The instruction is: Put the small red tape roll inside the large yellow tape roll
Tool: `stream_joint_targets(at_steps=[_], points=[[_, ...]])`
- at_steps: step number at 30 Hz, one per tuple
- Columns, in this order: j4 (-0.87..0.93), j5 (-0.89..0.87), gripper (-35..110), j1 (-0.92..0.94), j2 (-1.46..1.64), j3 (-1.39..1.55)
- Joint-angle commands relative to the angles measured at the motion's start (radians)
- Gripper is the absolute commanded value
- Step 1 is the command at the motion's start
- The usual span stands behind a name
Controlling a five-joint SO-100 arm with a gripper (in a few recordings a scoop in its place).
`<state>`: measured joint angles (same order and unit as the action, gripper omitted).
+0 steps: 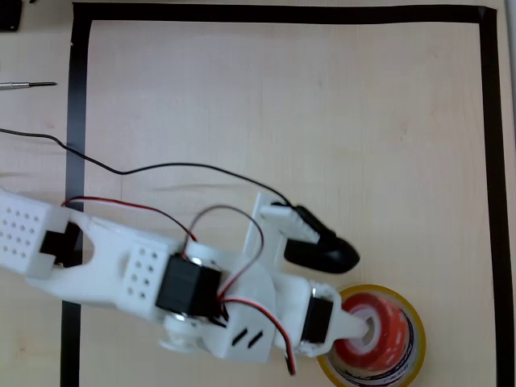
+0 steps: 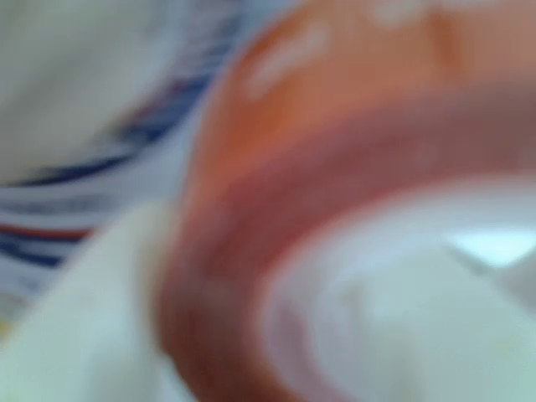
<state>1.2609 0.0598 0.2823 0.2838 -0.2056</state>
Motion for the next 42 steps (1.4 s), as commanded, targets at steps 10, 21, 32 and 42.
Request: stream_joint_targets(at_steps=[10, 21, 32, 42], points=[[-0.025, 0.006, 1, 0.031, 0.020, -0.034], [-0.018, -0.015, 7, 0.031, 0.020, -0.035], [0.003, -0.032, 15, 0.026, 0.040, -0.035], [0.057, -0.035, 12, 0.028, 0.106, -0.035]])
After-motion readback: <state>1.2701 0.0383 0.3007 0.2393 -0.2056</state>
